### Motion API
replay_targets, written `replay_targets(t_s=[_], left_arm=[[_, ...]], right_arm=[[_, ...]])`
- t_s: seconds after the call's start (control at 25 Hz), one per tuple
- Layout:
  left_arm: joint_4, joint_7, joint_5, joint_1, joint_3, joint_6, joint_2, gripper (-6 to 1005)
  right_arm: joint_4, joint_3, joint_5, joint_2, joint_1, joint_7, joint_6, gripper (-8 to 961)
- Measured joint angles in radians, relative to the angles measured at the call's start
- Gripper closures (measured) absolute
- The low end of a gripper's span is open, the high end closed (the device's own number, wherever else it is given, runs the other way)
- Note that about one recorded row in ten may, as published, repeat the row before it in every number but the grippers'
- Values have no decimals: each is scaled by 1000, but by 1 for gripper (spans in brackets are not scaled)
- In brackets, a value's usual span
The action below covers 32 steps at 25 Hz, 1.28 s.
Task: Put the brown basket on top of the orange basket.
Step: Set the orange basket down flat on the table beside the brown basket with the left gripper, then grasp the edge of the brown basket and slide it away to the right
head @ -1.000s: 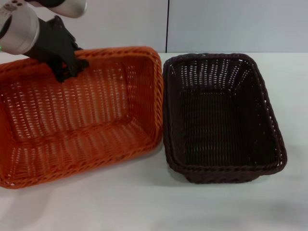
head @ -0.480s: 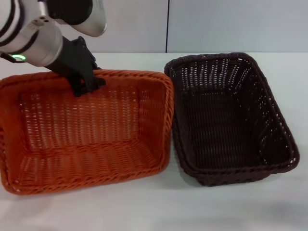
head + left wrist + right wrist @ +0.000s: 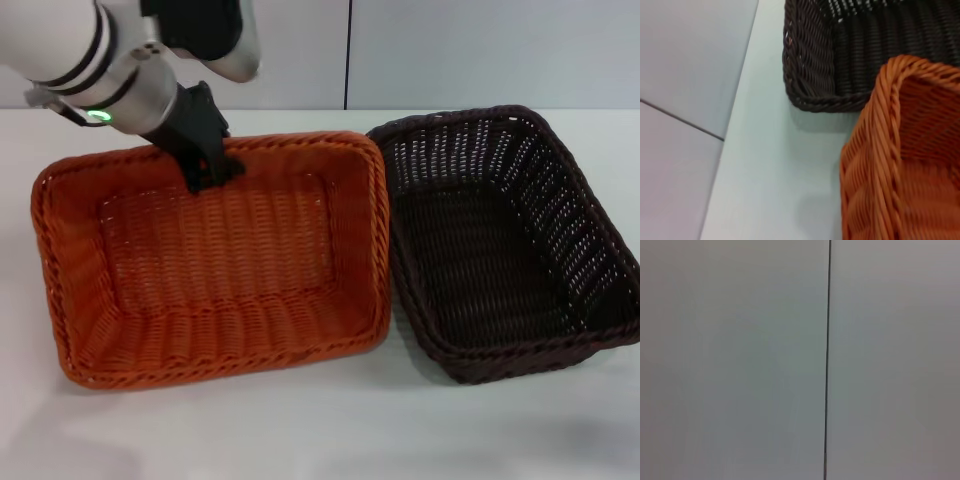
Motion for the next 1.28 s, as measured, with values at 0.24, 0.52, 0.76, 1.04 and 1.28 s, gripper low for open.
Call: replay_targets(t_s=[0.24,0.52,0.76,1.04,1.28], left_arm=[[24,9,5,-8,4,70,-1,773],[-7,4,40,12,17,98,-6,582],[-164,-93,89,135,113,255,-8,324],[-364,-419,158,439,218,921,-11,288],[-224,-735,115,795,366,1839,-9,281]], right_arm=[[1,-1,0,0,-2,0,-1,237],[-1,-3,0,0,-2,0,-1,236],[-4,-3,0,0,-2,0,-1,237],[-15,-3,0,0,-1,0,33,237],[-70,4,-3,-9,14,0,76,237]])
